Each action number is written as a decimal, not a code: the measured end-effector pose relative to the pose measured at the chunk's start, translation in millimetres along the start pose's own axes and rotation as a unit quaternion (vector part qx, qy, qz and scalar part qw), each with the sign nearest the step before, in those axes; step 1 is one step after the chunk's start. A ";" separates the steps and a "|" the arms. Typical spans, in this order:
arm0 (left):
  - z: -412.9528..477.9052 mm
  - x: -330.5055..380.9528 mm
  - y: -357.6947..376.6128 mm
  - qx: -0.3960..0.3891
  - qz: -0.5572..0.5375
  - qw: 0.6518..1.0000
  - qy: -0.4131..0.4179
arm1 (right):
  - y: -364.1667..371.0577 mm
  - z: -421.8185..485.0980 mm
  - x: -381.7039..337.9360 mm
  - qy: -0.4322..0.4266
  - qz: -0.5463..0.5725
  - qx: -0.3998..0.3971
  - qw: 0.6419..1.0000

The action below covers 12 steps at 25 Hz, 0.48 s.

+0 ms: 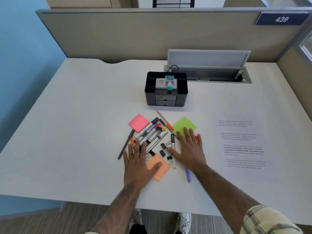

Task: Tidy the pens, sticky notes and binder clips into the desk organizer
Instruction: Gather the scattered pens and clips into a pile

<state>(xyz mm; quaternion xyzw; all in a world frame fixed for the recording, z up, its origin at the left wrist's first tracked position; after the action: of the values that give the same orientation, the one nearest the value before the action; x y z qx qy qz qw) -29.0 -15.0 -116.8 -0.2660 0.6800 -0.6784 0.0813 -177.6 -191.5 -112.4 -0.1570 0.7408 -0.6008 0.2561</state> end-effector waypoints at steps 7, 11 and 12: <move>12.5 -31.5 -14.0 0.015 0.029 0.999 0.018 | 8.5 5.9 -37.4 -0.002 0.009 -0.002 1.000; 16.2 -43.8 -19.4 0.016 0.042 0.999 0.011 | 11.1 13.9 -57.2 -0.007 0.008 -0.005 1.000; 16.6 -46.3 -20.4 0.017 0.044 0.999 0.009 | 11.9 15.1 -62.0 -0.008 0.010 -0.004 1.000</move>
<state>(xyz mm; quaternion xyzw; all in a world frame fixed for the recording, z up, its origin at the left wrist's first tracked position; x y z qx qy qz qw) 23.0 -6.4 -109.8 -0.2282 0.6803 -0.6879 0.1090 -117.3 -167.5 -114.4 -0.1556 0.7429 -0.5937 0.2672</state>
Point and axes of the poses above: each hand's wrist, its own z-axis towards the middle knuckle, its own y-axis out of the palm, x = y × z, the point moved 10 cm from there along z, towards the middle knuckle, and after that the axes turned 7 degrees about y, right-handed, at the moved point
